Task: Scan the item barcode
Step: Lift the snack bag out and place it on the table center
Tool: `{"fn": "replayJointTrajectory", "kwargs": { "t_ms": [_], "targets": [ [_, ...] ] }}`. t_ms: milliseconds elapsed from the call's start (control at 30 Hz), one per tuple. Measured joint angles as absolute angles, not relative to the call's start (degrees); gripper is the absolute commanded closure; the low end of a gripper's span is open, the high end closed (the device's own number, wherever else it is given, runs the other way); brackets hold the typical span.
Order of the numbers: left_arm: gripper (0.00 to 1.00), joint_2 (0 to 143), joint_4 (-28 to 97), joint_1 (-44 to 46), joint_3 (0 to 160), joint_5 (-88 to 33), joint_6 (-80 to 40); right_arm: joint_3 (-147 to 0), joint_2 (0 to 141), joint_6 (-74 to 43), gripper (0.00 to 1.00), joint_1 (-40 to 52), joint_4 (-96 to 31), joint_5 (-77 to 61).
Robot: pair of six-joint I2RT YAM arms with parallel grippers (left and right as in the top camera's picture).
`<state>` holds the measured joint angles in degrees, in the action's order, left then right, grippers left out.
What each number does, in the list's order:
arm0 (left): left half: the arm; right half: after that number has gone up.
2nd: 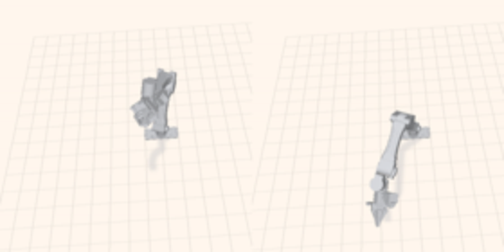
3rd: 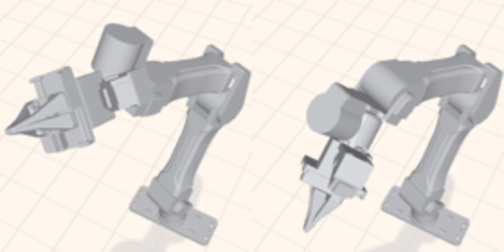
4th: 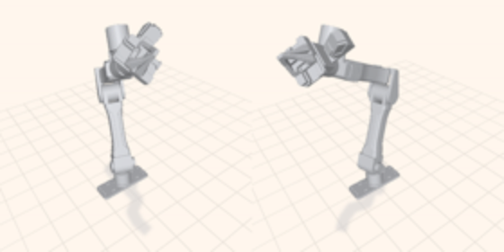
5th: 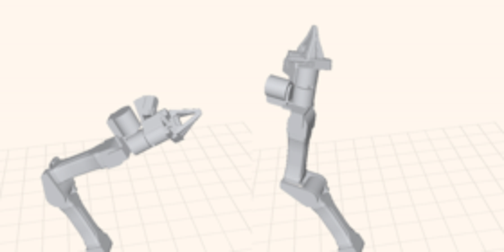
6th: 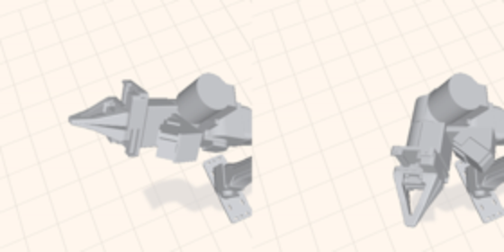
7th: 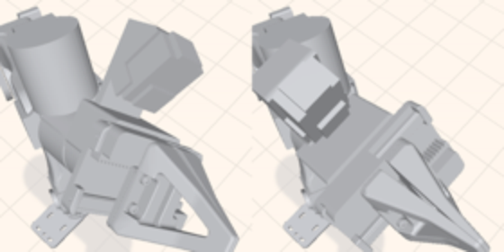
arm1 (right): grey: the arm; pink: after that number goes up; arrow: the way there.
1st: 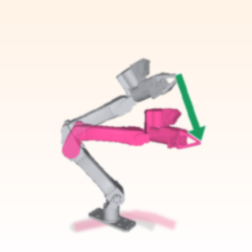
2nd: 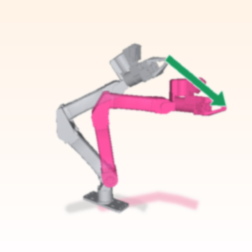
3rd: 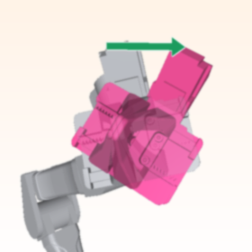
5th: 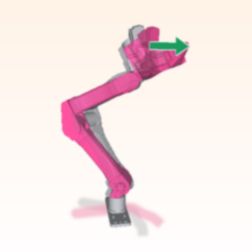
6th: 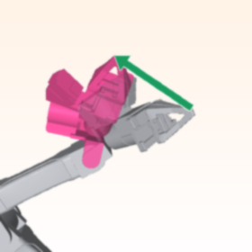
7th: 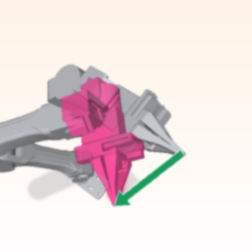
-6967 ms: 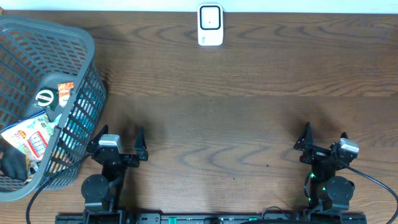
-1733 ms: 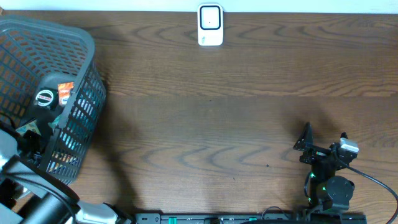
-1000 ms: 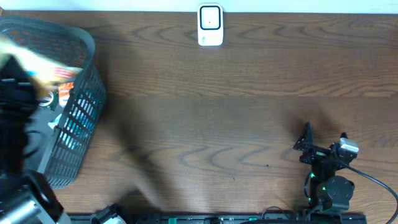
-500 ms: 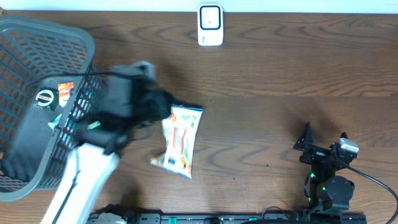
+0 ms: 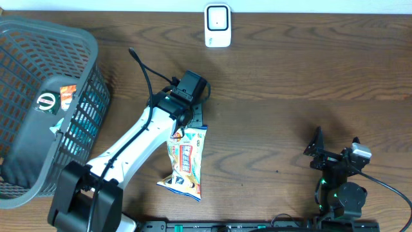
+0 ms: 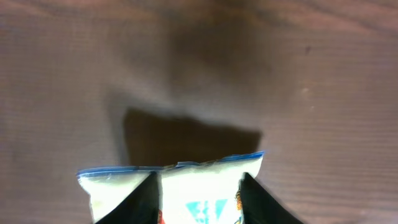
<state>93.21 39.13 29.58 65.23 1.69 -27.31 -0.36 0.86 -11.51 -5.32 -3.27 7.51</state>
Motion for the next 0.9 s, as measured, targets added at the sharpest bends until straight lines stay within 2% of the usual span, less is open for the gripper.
{"fn": "replayJointTrajectory", "kwargs": {
  "t_ms": [33,67,100,167,367,600,633,733,767,833,900],
  "targets": [
    [0.39,92.7,40.5,29.6,65.2,1.7,-27.2,-0.4,0.9,-11.5,0.01,-5.3,-3.3,7.5],
    [0.24,92.1,42.0,29.6,65.2,1.7,-27.3,-0.4,0.9,-11.5,0.01,-5.3,-3.3,7.5],
    [0.14,91.4,43.6,29.6,65.2,1.7,-27.4,-0.4,0.9,-11.5,0.01,-5.3,-3.3,7.5],
    [0.02,88.9,47.0,29.7,65.2,1.7,-27.6,-0.4,0.9,-11.5,0.01,-5.3,-3.3,7.5],
    [0.02,83.1,54.8,29.7,65.0,1.6,-28.0,-0.4,0.9,-11.5,0.01,-5.3,-3.3,7.5],
    [0.00,86.5,48.4,29.8,54.3,-4.0,-26.5,-0.4,0.9,-11.5,0.01,-5.3,-3.3,7.5],
    [0.08,87.3,47.1,29.8,52.4,-5.3,-26.5,-0.4,0.9,-11.5,0.01,-5.3,-3.3,7.5],
    [0.53,88.1,44.6,29.8,49.1,-8.7,-26.2,-0.4,0.9,-11.5,0.01,-5.3,-3.3,7.5],
    [0.64,88.1,44.5,29.8,48.7,-9.5,-26.2,-0.4,0.9,-11.5,0.01,-5.3,-3.3,7.5],
    [0.76,88.1,43.8,29.9,48.6,-10.7,-25.8,-0.4,0.9,-11.5,0.01,-5.3,-3.3,7.5],
    [0.78,88.1,41.6,29.9,48.5,-11.7,-25.3,-0.4,0.9,-11.5,0.01,-5.3,-3.3,7.5]
  ]
}}
